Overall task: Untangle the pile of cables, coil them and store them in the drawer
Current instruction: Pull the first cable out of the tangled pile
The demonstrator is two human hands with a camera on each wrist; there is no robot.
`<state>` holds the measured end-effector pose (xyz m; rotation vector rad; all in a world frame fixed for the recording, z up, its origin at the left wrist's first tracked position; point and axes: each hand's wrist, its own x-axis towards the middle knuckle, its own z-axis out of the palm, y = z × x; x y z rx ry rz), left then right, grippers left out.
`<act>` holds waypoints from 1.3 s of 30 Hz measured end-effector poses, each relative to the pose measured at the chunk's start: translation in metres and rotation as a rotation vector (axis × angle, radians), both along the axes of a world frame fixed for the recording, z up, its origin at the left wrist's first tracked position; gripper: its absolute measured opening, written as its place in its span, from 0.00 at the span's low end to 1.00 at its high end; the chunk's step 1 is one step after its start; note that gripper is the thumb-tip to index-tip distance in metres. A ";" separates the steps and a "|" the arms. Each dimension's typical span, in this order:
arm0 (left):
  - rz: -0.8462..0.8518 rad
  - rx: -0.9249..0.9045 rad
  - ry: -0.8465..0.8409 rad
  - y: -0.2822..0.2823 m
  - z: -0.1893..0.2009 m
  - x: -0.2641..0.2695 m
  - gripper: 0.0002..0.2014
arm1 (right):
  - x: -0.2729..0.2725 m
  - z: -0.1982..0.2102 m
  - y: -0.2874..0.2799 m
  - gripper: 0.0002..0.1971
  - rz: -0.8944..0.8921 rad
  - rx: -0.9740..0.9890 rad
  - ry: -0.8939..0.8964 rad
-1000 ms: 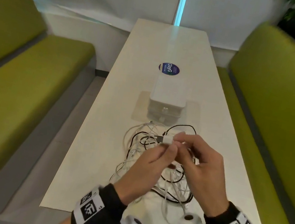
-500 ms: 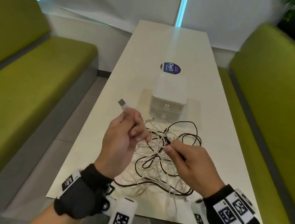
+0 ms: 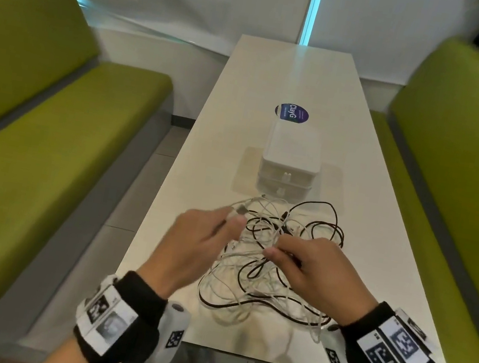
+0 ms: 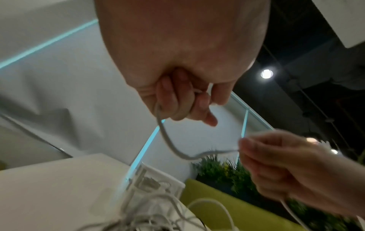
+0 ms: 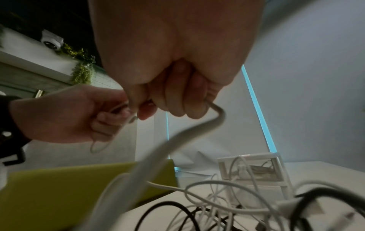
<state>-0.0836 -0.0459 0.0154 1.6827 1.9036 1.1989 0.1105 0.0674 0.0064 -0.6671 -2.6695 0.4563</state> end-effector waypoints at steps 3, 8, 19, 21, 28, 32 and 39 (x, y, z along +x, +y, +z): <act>-0.029 -0.084 0.067 0.003 -0.010 0.016 0.18 | -0.004 0.000 -0.008 0.18 0.007 0.009 -0.040; -0.076 -0.128 -0.039 0.006 -0.019 0.020 0.16 | 0.002 -0.008 -0.009 0.17 0.005 0.036 -0.080; -0.095 0.067 0.155 0.014 -0.033 0.045 0.16 | 0.003 -0.011 -0.010 0.18 0.049 -0.182 -0.044; -0.054 0.108 0.200 0.011 -0.028 0.025 0.09 | 0.012 -0.013 -0.006 0.20 0.086 -0.260 -0.029; 0.273 -0.021 0.254 0.000 -0.024 -0.058 0.12 | 0.031 -0.024 0.011 0.21 0.026 -0.260 -0.024; 0.265 -0.022 0.193 0.013 -0.027 -0.038 0.21 | 0.013 -0.030 0.009 0.23 -0.059 -0.156 -0.115; -0.030 0.246 0.046 0.027 -0.027 0.032 0.20 | -0.007 -0.023 -0.003 0.26 0.013 -0.174 -0.075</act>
